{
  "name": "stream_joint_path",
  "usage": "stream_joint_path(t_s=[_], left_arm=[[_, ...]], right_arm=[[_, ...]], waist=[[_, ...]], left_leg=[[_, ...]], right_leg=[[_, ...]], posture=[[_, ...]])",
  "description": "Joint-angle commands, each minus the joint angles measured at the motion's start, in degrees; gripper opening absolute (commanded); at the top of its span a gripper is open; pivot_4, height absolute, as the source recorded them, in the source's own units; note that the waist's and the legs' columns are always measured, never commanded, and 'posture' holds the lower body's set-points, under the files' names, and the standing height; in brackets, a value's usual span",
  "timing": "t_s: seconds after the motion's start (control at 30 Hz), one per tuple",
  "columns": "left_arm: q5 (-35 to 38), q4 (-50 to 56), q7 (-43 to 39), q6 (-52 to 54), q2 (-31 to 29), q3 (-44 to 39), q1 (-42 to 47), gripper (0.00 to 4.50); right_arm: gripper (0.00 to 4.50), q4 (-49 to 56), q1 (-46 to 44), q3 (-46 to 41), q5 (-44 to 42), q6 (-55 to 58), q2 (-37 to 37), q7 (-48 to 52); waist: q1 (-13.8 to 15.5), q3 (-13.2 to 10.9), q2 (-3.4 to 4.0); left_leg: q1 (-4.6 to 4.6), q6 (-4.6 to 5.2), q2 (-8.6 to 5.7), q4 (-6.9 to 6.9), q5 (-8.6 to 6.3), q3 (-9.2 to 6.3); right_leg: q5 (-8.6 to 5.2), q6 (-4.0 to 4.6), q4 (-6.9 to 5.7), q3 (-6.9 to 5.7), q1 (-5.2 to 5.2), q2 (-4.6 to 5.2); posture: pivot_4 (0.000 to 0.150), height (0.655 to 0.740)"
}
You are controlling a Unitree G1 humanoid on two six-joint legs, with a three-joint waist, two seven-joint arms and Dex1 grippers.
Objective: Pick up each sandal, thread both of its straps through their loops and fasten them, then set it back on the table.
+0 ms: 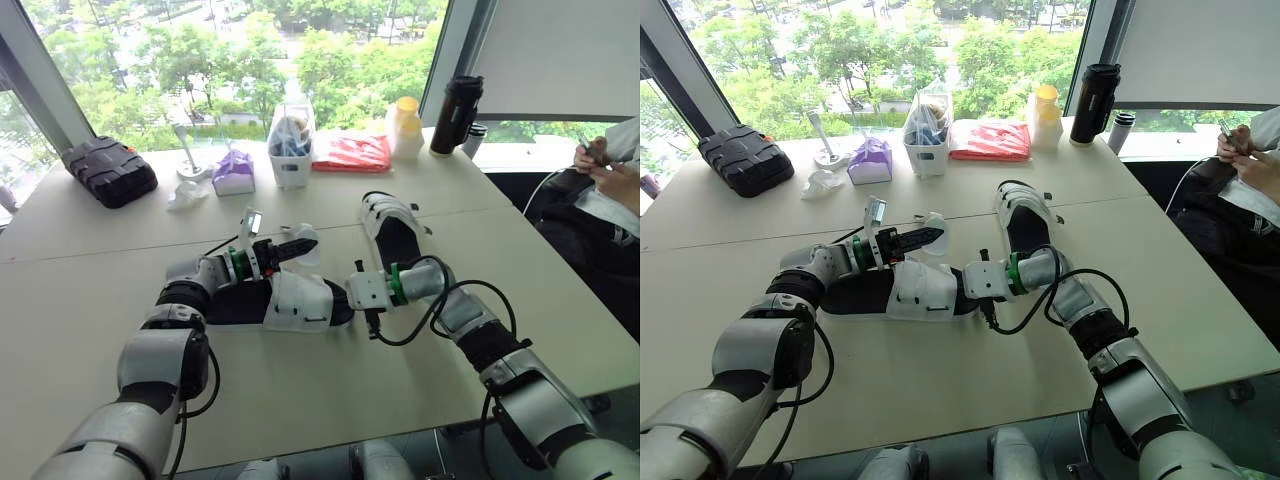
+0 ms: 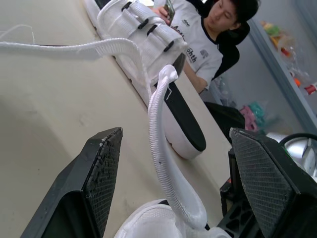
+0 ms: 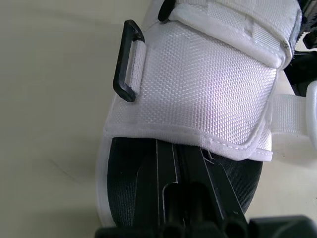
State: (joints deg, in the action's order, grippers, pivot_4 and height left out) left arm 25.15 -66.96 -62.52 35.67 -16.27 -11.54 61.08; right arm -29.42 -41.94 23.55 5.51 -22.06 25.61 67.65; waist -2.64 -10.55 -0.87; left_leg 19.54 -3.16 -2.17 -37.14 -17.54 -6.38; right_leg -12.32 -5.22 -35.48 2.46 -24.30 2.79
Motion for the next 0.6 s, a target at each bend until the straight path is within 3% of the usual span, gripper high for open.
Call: stream_joint_path(t_s=[0.03,0.27,0.37,0.6], left_arm=[[-0.3,-2.1,0.7,-1.1,1.3,-1.7,3.1,3.58],[-5.8,-2.6,-4.9,-1.4,0.7,2.2,3.7,3.58],[-7.8,0.3,-13.3,2.8,-0.8,6.2,1.8,3.58],[-7.3,11.8,-21.3,10.8,-5.4,10.0,-6.0,3.58]], right_arm=[[0.0,-0.1,1.5,1.6,2.3,1.3,0.1,0.0],[0.0,0.6,1.8,1.5,2.3,1.6,0.5,-0.1],[0.0,0.8,2.0,1.4,2.4,1.7,0.6,-0.2],[0.0,0.3,1.7,1.6,2.5,1.3,0.4,-0.3]], waist=[[0.0,0.0,0.0],[0.0,0.0,0.0],[0.0,0.0,0.0],[-0.3,0.0,0.01]], left_leg=[[0.0,0.0,0.0,0.0,0.0,0.0],[0.0,0.0,-0.02,0.0,0.0,0.01],[0.01,0.0,-0.02,0.01,0.0,0.01],[0.0,0.04,-0.01,0.04,-0.02,-0.01]], right_leg=[[0.0,0.0,0.0,0.0,0.0,0.0],[0.0,-0.01,0.0,0.0,0.0,0.0],[0.0,-0.01,0.0,0.0,0.0,0.0],[0.0,-0.01,-0.02,0.0,-0.02,-0.01]], posture=[[0.15,0.74],[0.15,0.74],[0.15,0.74],[0.15,0.74]])
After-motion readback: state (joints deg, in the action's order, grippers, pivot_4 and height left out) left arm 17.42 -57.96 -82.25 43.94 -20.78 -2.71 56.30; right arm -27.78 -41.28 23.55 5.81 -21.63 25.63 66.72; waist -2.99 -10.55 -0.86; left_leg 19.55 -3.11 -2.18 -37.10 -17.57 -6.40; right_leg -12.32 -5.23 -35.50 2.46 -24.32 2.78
